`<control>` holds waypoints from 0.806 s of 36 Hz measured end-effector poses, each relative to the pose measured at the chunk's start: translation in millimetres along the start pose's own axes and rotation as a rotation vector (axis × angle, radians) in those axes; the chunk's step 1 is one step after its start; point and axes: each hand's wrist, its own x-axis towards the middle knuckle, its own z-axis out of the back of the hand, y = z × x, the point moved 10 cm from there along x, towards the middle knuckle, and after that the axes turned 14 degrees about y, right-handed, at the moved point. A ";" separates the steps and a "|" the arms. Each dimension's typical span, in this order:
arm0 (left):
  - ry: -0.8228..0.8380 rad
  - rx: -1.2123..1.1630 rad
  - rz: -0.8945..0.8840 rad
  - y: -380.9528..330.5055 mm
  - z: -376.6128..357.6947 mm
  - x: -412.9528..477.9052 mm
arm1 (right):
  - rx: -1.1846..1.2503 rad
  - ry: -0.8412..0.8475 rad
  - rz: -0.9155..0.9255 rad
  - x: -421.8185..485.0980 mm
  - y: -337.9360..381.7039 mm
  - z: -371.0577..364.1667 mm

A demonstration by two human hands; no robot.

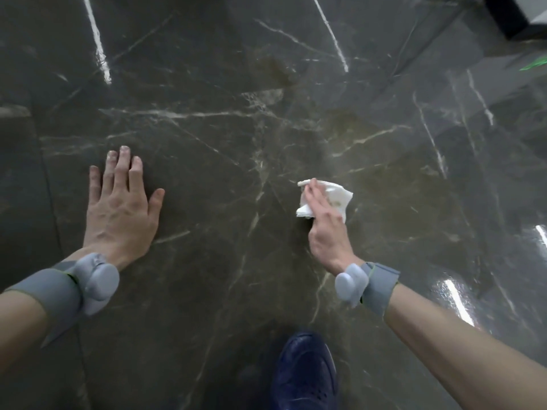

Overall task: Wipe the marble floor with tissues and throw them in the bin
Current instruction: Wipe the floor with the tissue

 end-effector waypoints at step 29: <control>0.035 0.082 -0.065 7.5 -2.9 -2.7 | -0.237 0.579 0.363 -102.8 -41.4 -14.7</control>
